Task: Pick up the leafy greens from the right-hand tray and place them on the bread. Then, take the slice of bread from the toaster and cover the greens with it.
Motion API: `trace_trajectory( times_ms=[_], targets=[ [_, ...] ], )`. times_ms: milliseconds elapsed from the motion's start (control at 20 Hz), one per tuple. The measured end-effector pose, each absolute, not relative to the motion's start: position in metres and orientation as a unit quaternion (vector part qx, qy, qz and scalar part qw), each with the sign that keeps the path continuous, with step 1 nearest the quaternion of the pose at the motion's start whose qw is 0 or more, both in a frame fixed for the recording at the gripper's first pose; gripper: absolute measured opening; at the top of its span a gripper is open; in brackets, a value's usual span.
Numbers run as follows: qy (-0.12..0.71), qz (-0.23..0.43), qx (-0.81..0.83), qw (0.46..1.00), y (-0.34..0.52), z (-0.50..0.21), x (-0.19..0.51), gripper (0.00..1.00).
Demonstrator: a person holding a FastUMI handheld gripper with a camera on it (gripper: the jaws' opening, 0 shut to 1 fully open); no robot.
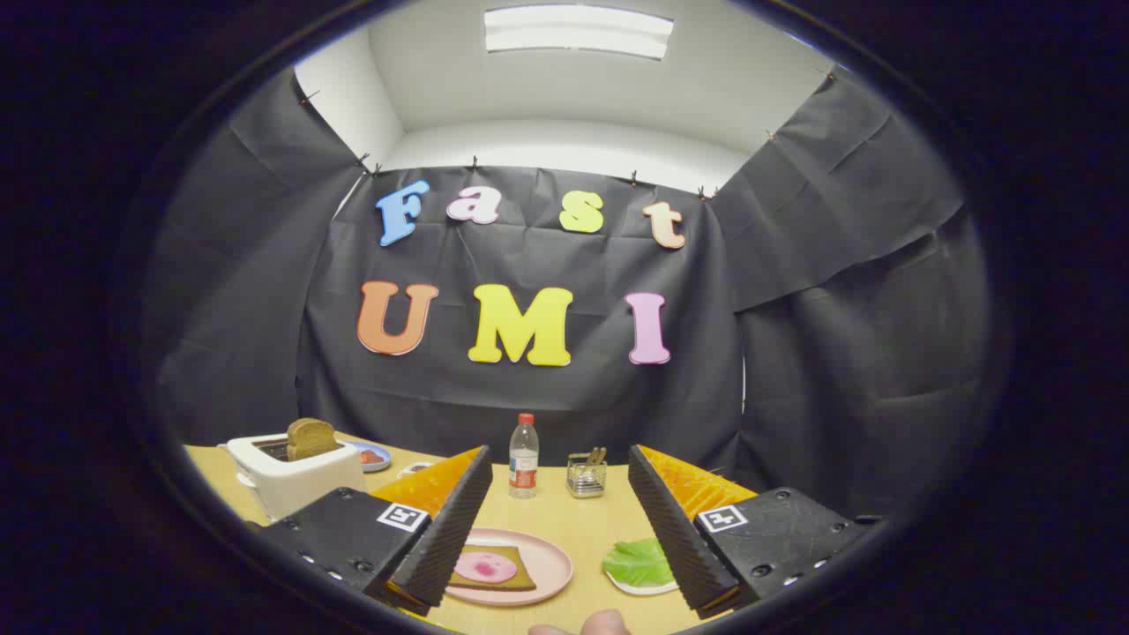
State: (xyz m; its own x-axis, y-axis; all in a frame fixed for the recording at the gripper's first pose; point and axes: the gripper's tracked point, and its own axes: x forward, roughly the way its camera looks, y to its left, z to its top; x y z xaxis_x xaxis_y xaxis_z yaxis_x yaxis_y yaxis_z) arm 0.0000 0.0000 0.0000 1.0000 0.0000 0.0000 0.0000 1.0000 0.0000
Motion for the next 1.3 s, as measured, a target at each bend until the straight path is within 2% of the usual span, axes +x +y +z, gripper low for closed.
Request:
trace_trajectory(
  times_ms=[300, 1300],
  targets=[
    [0.008, -0.020, 0.008, 1.000, -0.003, -0.012, 0.001, 0.95],
    [0.019, -0.008, 0.022, 1.000, -0.008, -0.015, 0.003, 0.95]
  ],
)
